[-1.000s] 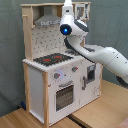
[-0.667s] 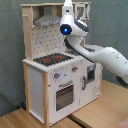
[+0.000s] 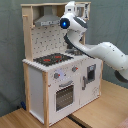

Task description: Play with the kitchen

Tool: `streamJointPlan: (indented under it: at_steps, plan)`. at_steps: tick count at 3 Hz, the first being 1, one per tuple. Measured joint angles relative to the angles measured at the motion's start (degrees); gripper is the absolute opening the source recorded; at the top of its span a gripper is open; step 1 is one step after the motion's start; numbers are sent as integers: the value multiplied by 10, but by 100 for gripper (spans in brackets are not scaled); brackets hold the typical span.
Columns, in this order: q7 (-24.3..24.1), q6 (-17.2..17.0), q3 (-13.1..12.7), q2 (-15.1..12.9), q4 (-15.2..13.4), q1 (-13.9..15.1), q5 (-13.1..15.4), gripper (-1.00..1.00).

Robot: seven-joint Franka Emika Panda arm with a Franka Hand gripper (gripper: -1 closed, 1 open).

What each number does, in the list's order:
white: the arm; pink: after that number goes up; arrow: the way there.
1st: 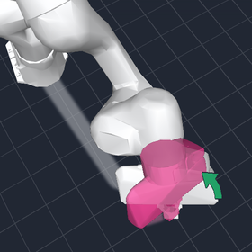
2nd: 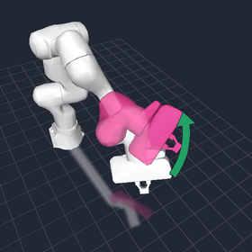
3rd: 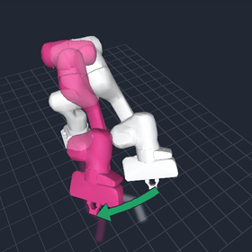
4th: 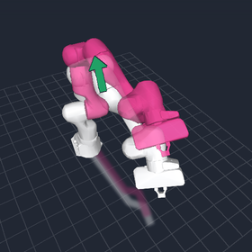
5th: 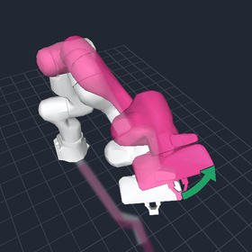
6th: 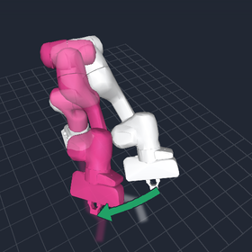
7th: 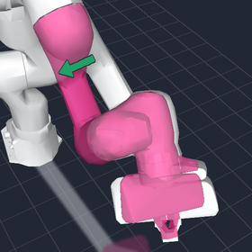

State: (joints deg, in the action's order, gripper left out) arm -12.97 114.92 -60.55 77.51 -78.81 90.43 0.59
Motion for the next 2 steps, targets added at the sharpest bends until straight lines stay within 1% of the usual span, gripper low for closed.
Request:
streamJointPlan:
  at_steps: [1, 2]
  plan:
    - [4, -57, 6, -11, -8, 1, 0, -100]
    - [22, -57, 27, -11, -53, -27, 2, -100]
